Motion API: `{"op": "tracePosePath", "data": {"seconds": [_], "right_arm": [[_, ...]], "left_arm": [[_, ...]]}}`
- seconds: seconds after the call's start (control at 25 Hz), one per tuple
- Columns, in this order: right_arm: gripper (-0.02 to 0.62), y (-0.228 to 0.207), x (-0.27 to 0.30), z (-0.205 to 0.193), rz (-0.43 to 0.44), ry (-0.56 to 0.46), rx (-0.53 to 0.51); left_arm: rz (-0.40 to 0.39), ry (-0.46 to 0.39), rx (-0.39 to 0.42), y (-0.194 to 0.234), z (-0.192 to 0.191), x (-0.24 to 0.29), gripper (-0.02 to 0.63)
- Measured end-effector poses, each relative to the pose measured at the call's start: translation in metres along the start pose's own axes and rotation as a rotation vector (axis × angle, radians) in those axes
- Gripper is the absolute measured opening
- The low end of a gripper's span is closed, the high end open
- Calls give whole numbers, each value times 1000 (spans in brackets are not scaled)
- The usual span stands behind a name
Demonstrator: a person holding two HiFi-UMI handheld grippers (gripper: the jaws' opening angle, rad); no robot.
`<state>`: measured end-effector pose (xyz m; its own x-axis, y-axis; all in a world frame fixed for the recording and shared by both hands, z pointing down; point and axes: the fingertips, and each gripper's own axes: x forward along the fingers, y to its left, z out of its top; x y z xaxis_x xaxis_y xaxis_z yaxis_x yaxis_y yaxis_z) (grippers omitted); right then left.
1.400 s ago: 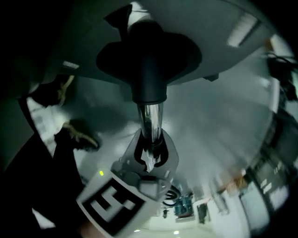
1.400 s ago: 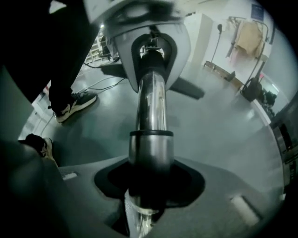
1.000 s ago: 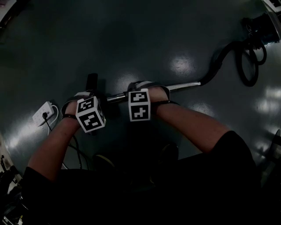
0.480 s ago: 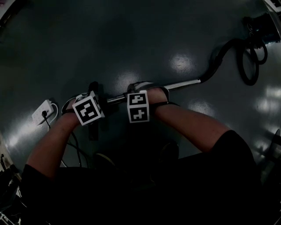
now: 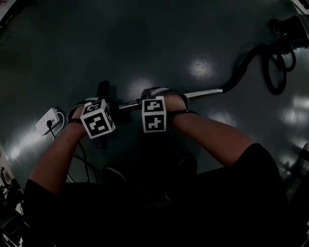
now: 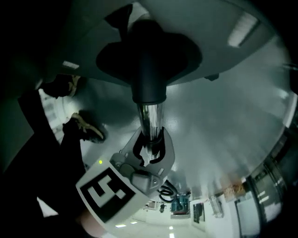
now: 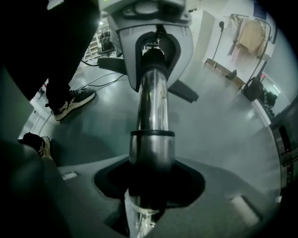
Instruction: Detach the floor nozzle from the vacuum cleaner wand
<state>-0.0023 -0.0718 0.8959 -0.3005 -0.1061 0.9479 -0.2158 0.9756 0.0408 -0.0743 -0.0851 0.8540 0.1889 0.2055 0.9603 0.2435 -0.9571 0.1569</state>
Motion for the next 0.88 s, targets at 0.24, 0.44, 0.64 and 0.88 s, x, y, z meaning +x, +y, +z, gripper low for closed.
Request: {"op": "tracePosePath", "data": {"seconds": [0.24, 0.44, 0.64, 0.88], "right_arm": [[183, 5, 2, 4, -38, 5, -63], [183, 9, 10, 7, -51, 13, -94], [183, 8, 9, 11, -59, -2, -113], [179, 2, 14, 1, -12, 10, -43]], "left_arm": [[-355, -57, -260, -31, 1, -6, 155], [-445, -89, -317, -38, -5, -2, 155], [-572, -151, -414, -42, -4, -9, 161], [-187, -70, -168, -13, -12, 0, 156]]}}
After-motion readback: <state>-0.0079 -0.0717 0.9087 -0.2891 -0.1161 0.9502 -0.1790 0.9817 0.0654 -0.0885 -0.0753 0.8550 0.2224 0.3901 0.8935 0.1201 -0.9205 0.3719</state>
